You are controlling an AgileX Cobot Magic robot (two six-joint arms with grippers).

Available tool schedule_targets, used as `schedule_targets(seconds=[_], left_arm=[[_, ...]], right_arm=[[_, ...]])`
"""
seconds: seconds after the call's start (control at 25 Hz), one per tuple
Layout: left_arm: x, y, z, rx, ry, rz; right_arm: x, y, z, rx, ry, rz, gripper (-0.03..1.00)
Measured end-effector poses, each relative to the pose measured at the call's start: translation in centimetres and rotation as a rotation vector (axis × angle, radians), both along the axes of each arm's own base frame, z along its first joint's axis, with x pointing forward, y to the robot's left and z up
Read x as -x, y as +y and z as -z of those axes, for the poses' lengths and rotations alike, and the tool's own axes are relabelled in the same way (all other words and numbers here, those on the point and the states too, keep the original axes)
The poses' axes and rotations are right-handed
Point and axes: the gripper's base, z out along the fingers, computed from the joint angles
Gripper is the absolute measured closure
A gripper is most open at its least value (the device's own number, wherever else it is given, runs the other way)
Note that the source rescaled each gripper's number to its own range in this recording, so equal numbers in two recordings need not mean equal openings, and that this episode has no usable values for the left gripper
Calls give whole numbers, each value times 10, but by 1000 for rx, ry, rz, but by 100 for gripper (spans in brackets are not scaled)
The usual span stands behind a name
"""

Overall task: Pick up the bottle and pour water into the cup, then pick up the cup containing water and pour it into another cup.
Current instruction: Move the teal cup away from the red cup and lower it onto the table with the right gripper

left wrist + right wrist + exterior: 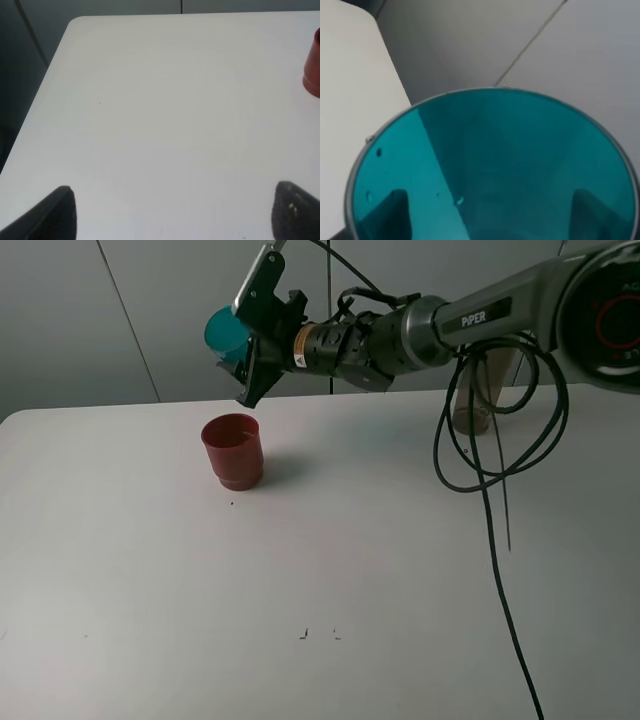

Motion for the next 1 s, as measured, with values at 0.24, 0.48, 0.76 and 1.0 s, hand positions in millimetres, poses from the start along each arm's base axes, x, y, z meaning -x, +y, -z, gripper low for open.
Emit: schedule_targets(seconds=[0.24,0.48,0.76,1.0], left_arm=[[0,0,0,0,0,0],[0,0,0,0,0,0],[0,0,0,0,0,0],[0,0,0,0,0,0]], right_arm=[[14,-34,-8,-63,135,97,89],[37,-76,0,-109,282,238,89],[50,-120,20,-197,401,399,89],[58,-144,31,-348,410,478,89]])
